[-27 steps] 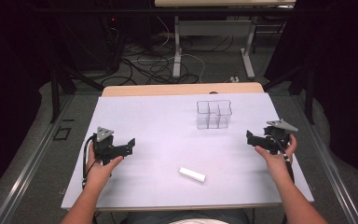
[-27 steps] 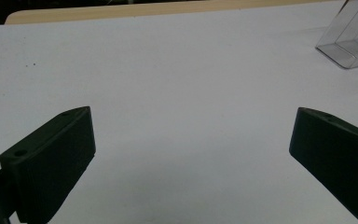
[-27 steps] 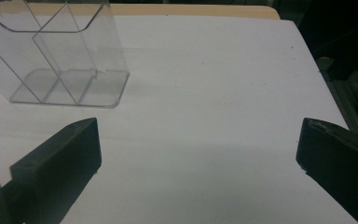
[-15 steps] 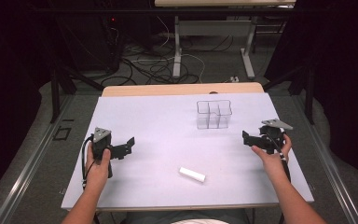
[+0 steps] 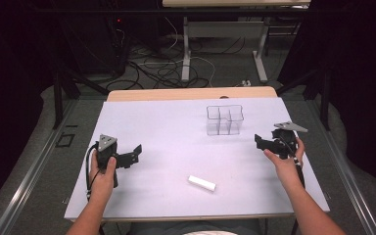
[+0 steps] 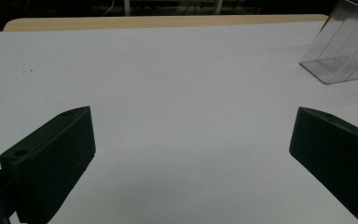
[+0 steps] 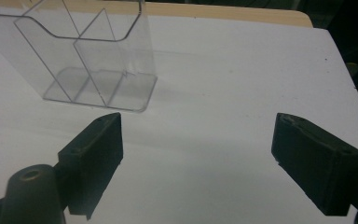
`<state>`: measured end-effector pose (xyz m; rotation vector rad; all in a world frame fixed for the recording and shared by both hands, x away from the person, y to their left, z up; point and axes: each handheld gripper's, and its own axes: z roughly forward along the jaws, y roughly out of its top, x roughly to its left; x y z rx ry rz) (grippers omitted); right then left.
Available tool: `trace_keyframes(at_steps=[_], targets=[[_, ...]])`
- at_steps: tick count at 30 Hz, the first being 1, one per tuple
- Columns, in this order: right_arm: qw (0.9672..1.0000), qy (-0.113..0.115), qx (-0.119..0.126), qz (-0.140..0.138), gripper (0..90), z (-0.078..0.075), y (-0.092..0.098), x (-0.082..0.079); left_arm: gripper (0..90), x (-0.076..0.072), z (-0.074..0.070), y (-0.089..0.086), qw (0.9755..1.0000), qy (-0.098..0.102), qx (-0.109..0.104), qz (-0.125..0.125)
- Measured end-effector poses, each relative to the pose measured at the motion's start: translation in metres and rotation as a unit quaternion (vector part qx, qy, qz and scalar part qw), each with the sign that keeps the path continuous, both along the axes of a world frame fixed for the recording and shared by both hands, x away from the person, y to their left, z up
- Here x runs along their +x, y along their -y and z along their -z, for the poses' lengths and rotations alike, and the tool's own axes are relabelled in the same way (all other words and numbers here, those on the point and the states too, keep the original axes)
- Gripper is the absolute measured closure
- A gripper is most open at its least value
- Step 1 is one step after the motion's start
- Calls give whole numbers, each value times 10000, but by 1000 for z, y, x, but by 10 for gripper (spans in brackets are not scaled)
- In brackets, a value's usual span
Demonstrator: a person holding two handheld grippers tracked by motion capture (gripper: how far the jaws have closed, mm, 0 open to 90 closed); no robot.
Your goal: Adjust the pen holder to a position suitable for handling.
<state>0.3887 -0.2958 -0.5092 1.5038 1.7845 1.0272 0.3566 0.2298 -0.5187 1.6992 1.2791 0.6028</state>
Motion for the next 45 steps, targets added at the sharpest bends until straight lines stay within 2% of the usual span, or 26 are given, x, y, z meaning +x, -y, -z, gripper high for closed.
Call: trace_keyframes(at_steps=[5,6,12,18,20,23,33,39,45], targets=[[9999,-14,39,-106,216,-13,-5,7,1,1,1,-1,10000,-55,-26,-36],[9999,1,44,-116,230,-16,-7,10,1,1,2,-1,10000,-6,-52,-74],[9990,55,-57,-442,307,-31,-19,28,1,2,3,-1,10000,-29,-25,-48],[9982,-107,-121,-569,343,-42,-29,45,1,2,3,-1,10000,-62,-13,-41],[9982,-201,-177,-545,357,-44,-33,50,1,2,3,-1,10000,-65,-13,-43],[9978,-316,-131,-568,423,-46,-37,58,1,2,3,-1,10000,-70,-13,-34],[9963,-802,-34,-292,557,-53,-48,83,1,2,4,-1,9999,-113,16,-16],[9955,-935,19,-134,604,-53,-52,93,1,3,5,-1,9999,-119,14,-19],[9938,-1101,173,-25,647,-45,-52,101,1,3,5,-2,9999,-139,12,-30]])
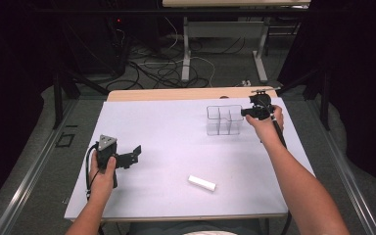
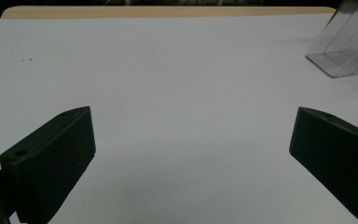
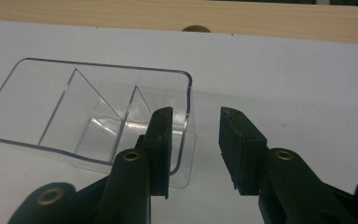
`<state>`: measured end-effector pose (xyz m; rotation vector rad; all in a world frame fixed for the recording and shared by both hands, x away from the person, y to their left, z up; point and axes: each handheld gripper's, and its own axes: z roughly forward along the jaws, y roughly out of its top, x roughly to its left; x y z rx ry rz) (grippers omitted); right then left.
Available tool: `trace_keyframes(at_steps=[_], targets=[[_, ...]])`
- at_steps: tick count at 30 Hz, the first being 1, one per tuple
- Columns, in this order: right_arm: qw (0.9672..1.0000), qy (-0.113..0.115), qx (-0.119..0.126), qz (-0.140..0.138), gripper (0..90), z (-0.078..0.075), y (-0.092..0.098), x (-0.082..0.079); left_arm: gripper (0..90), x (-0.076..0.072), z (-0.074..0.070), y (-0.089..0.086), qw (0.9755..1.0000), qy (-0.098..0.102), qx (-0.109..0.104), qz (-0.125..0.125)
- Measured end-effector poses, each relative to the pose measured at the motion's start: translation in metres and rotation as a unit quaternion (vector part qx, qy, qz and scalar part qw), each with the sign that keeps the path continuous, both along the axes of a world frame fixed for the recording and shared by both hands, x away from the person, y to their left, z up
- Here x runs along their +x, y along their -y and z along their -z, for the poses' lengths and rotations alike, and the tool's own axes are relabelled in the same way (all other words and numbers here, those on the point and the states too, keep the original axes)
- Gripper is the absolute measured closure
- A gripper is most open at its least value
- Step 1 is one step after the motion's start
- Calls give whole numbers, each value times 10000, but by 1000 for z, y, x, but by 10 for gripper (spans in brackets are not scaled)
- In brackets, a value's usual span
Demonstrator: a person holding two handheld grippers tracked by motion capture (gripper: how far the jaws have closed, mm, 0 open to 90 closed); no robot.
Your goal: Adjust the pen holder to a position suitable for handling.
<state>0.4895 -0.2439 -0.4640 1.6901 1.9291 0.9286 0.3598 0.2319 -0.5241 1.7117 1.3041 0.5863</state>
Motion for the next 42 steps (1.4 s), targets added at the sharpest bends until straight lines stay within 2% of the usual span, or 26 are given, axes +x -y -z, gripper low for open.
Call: trace_keyframes(at_steps=[2,7,13,16,19,26,30,42], targets=[[10000,-49,-41,27,671,2,1,2,1,0,0,0,10000,-22,5,11],[9998,-153,85,130,704,6,1,6,1,0,0,0,10000,-34,4,17],[9996,-101,168,181,721,8,0,8,1,0,1,0,10000,-68,26,29],[9994,-190,251,165,722,10,-1,9,1,1,1,0,10000,-70,27,29],[9993,-291,165,145,751,13,-4,10,1,1,1,0,10000,-71,29,27],[9978,-533,219,317,793,20,-10,12,1,1,2,1,10000,-77,13,21],[9973,-595,222,373,816,22,-12,13,1,1,2,0,10000,-93,7,29],[9973,-508,82,522,853,23,-16,12,1,1,2,0,10000,-64,15,14]])
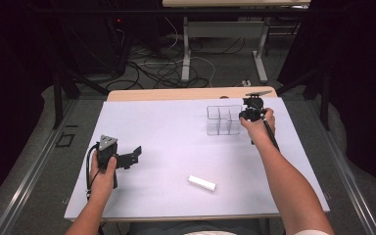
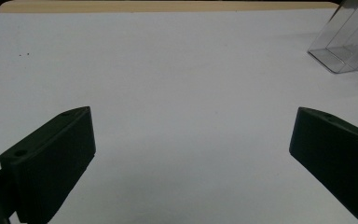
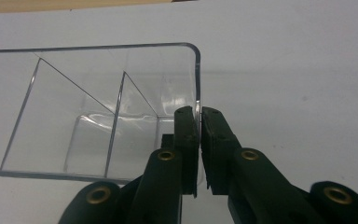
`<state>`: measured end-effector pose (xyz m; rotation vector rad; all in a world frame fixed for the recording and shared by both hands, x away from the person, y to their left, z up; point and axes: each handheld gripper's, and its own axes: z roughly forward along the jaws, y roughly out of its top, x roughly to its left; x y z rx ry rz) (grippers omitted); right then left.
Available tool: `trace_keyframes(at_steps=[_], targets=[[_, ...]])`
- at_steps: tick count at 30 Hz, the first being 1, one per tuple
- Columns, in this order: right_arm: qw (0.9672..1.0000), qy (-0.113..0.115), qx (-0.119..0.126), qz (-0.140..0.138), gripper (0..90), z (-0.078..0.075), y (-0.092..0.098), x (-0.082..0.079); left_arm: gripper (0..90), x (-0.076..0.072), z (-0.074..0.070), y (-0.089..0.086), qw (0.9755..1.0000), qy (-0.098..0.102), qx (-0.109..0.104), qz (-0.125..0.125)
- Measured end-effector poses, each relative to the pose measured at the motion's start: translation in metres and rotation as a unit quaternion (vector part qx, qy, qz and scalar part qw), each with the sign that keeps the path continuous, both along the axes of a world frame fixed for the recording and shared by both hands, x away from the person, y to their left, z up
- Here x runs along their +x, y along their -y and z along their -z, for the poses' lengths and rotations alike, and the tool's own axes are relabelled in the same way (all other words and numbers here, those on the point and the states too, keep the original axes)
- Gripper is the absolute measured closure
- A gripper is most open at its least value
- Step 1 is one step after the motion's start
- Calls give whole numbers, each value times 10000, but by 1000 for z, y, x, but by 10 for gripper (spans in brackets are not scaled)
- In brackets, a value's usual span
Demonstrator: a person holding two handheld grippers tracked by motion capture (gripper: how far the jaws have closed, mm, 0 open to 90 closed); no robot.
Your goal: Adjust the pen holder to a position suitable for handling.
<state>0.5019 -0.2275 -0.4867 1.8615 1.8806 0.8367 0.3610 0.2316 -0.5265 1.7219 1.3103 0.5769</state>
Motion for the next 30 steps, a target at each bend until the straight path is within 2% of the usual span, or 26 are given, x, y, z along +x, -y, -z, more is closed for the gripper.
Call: trace_keyframes(at_steps=[6,9,12,19,22,30], targets=[[10000,-37,-89,-7,858,-1,-2,0,1,0,0,0,10000,-14,-3,1],[9997,-124,-209,29,865,-3,-4,1,1,0,0,0,10000,-15,-5,0],[9995,-104,-306,59,869,-3,-6,2,1,0,0,0,10000,-9,-2,-4],[9995,-171,-249,86,872,-4,-6,1,1,0,0,-1,10000,-34,7,14],[9994,-285,-172,87,872,-5,-9,-1,1,0,0,0,10000,-9,-10,0],[9989,-440,-170,-78,870,-7,-22,-9,1,0,0,0,10000,-29,6,4]])
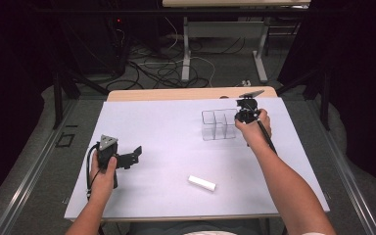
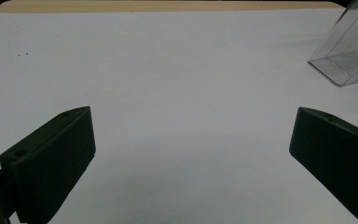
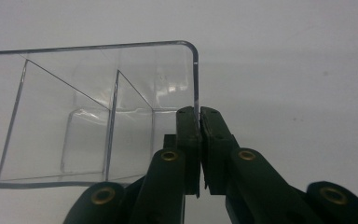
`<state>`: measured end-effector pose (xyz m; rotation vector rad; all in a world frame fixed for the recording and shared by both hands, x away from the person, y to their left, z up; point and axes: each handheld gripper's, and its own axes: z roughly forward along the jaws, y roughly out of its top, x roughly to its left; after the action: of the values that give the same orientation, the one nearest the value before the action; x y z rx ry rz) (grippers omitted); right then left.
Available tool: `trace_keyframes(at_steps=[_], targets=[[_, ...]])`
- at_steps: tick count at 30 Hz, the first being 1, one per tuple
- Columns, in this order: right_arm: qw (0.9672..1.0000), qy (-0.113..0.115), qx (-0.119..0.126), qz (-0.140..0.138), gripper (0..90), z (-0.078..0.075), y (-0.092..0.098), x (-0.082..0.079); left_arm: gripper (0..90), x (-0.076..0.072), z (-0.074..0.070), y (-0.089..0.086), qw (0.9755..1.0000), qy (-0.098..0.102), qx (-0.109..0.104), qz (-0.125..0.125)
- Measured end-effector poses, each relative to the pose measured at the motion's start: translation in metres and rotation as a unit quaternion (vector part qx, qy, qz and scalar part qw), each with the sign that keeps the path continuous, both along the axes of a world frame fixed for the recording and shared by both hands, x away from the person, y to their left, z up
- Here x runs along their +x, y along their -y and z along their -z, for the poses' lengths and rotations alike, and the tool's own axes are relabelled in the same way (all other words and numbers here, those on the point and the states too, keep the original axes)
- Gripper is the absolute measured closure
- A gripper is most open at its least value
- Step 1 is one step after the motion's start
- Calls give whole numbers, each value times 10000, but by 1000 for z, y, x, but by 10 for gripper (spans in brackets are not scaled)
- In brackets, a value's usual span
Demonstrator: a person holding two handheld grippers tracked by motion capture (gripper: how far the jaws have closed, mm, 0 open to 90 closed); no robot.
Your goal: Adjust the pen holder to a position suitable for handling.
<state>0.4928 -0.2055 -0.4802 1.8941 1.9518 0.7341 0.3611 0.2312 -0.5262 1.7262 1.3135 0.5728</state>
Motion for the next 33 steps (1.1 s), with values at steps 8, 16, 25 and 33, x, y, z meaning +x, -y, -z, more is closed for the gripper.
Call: trace_keyframes(at_steps=[8,16,25,33], targets=[[9996,-117,39,-253,866,-1,-18,-12,1,0,0,0,10000,-12,-5,3],[9984,-186,217,-478,851,-1,-32,-24,1,0,0,1,10000,4,-8,12],[9970,-243,470,-559,830,1,-36,-32,1,0,0,2,10000,12,-7,1],[9944,-325,719,-697,791,1,-47,-40,1,0,0,2,10000,0,2,29]])
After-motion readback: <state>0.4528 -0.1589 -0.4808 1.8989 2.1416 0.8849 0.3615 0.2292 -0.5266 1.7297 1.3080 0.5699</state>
